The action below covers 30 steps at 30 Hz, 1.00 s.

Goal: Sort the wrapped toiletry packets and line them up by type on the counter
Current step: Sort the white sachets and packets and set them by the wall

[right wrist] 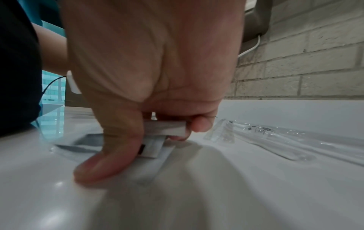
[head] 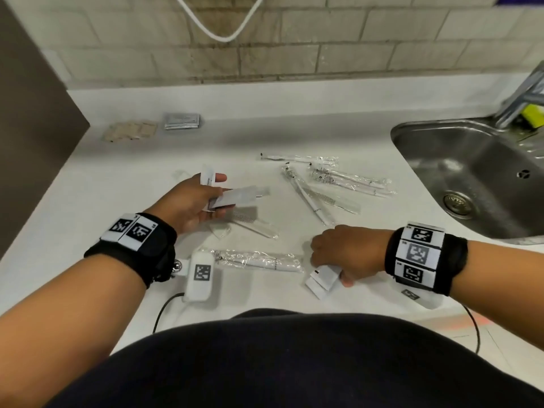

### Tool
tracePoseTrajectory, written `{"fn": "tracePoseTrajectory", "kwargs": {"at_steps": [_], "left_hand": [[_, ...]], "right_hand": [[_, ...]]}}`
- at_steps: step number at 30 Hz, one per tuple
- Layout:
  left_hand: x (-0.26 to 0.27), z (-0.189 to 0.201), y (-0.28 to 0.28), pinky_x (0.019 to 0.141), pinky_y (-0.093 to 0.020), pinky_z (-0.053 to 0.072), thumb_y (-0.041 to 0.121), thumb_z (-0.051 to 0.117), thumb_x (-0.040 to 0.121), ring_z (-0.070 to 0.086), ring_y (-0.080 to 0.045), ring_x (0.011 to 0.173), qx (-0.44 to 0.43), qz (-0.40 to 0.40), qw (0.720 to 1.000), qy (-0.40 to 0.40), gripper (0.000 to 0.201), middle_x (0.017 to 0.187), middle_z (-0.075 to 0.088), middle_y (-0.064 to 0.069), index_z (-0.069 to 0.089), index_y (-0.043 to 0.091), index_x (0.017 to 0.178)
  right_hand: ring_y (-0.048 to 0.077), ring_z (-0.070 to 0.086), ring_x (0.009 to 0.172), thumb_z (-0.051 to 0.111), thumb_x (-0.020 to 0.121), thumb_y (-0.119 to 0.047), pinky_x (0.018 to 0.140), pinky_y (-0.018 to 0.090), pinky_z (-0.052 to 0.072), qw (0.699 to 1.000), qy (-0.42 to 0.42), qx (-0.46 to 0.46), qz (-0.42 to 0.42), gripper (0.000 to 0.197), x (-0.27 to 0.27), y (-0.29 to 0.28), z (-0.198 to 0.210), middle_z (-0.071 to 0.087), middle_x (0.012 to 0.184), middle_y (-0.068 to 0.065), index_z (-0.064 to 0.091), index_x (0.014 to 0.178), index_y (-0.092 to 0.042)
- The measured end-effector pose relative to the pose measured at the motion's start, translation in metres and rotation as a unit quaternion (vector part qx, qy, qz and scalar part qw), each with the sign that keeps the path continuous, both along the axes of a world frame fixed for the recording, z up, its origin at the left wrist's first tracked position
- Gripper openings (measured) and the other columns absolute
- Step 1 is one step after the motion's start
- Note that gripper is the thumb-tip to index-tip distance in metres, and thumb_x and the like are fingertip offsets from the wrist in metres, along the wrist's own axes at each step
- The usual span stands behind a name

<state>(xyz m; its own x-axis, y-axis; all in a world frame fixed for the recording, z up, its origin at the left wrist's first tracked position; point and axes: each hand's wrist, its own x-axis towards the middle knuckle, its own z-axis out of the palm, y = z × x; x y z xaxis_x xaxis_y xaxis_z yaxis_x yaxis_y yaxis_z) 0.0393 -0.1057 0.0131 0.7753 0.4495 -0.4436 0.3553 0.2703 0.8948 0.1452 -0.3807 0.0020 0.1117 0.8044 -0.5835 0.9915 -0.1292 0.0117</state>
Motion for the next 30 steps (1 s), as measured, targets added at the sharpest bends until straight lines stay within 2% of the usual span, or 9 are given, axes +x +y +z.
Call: {"fn": "tracePoseTrajectory", "kwargs": {"at_steps": [6, 8, 11, 14, 17, 20, 24, 27, 30], "left_hand": [[-0.009, 0.001, 0.001, 0.070, -0.031, 0.052, -0.006, 0.041, 0.093, 0.063, -0.020, 0.078, -0.062, 0.024, 0.998, -0.009, 0.040, 0.109, 0.065, -0.011, 0.051, 0.016, 0.125], [-0.010, 0.002, 0.001, 0.065, -0.031, 0.048, -0.008, 0.038, 0.091, 0.058, -0.018, 0.072, -0.078, 0.037, 0.996, -0.017, 0.042, 0.102, 0.062, -0.011, 0.053, 0.016, 0.122], [-0.006, 0.005, -0.004, 0.055, -0.028, 0.045, -0.005, 0.035, 0.090, 0.052, -0.015, 0.060, -0.126, 0.058, 0.989, -0.043, 0.040, 0.085, 0.058, -0.006, 0.054, 0.014, 0.120], [0.001, 0.012, -0.013, 0.048, -0.024, 0.039, 0.023, 0.042, 0.099, 0.045, -0.013, 0.054, -0.132, 0.044, 0.989, -0.040, 0.019, 0.081, 0.055, -0.004, 0.058, 0.017, 0.109], [0.006, 0.023, -0.018, 0.050, -0.024, 0.034, 0.070, 0.035, 0.089, 0.039, -0.012, 0.055, -0.134, -0.026, 0.989, -0.054, 0.057, 0.070, 0.054, 0.001, 0.063, 0.024, 0.106], [0.003, 0.032, -0.016, 0.051, -0.024, 0.031, 0.084, 0.034, 0.073, 0.039, -0.011, 0.057, -0.136, -0.090, 0.982, -0.094, 0.074, 0.069, 0.052, 0.003, 0.064, 0.025, 0.108], [-0.004, 0.035, -0.011, 0.054, -0.021, 0.035, 0.045, 0.066, 0.083, 0.053, -0.014, 0.065, -0.042, -0.093, 0.990, -0.099, 0.040, 0.077, 0.061, -0.008, 0.063, 0.017, 0.112], [-0.004, 0.034, -0.005, 0.059, -0.025, 0.041, 0.016, 0.060, 0.092, 0.058, -0.020, 0.068, -0.042, -0.006, 0.995, -0.094, 0.022, 0.078, 0.064, -0.012, 0.062, 0.007, 0.112], [-0.007, 0.034, 0.004, 0.066, -0.030, 0.055, 0.012, 0.057, 0.093, 0.066, -0.030, 0.078, -0.045, 0.017, 0.990, -0.134, 0.028, 0.094, 0.069, -0.018, 0.061, 0.000, 0.118]], "right_hand": [[0.018, 0.053, 0.099, 0.063, 0.087, -0.030, 0.084, 0.033, 0.043, 0.984, 0.103, 0.020, -0.145, 0.029, 0.002, 0.007, 0.010, 0.057, 0.109, -0.003, 0.054, 0.113, -0.025], [0.017, 0.050, 0.079, 0.063, 0.088, -0.030, 0.069, 0.033, 0.039, 0.951, 0.170, 0.108, -0.236, 0.017, 0.004, 0.020, 0.022, 0.053, 0.085, -0.004, 0.046, 0.086, -0.028], [0.017, 0.051, 0.070, 0.063, 0.088, -0.028, 0.064, 0.033, 0.042, 0.860, 0.280, 0.274, -0.328, 0.020, 0.003, 0.054, 0.041, 0.055, 0.075, -0.003, 0.043, 0.084, -0.026], [0.016, 0.056, 0.063, 0.059, 0.089, -0.029, 0.055, 0.031, 0.047, 0.792, 0.340, 0.353, -0.362, 0.021, -0.006, 0.096, 0.054, 0.061, 0.073, 0.003, 0.047, 0.101, -0.018], [0.017, 0.054, 0.058, 0.058, 0.090, -0.030, 0.051, 0.030, 0.043, 0.755, 0.375, 0.376, -0.385, 0.023, -0.012, 0.127, 0.056, 0.059, 0.073, 0.004, 0.046, 0.104, -0.016], [0.017, 0.049, 0.052, 0.060, 0.089, -0.028, 0.048, 0.027, 0.037, 0.716, 0.418, 0.369, -0.420, 0.025, -0.013, 0.144, 0.056, 0.056, 0.075, 0.007, 0.046, 0.103, -0.014], [0.015, 0.046, 0.046, 0.072, 0.081, -0.024, 0.042, 0.024, 0.032, 0.727, 0.435, 0.353, -0.398, 0.039, -0.014, 0.155, 0.057, 0.055, 0.061, 0.002, 0.045, 0.105, -0.011], [0.016, 0.048, 0.049, 0.079, 0.075, -0.020, 0.042, 0.024, 0.034, 0.742, 0.436, 0.348, -0.371, 0.050, -0.015, 0.161, 0.057, 0.060, 0.071, 0.003, 0.046, 0.113, -0.015], [0.018, 0.056, 0.053, 0.077, 0.077, -0.016, 0.043, 0.027, 0.041, 0.729, 0.450, 0.367, -0.363, 0.048, -0.015, 0.168, 0.059, 0.065, 0.083, 0.007, 0.049, 0.116, -0.016]]}}
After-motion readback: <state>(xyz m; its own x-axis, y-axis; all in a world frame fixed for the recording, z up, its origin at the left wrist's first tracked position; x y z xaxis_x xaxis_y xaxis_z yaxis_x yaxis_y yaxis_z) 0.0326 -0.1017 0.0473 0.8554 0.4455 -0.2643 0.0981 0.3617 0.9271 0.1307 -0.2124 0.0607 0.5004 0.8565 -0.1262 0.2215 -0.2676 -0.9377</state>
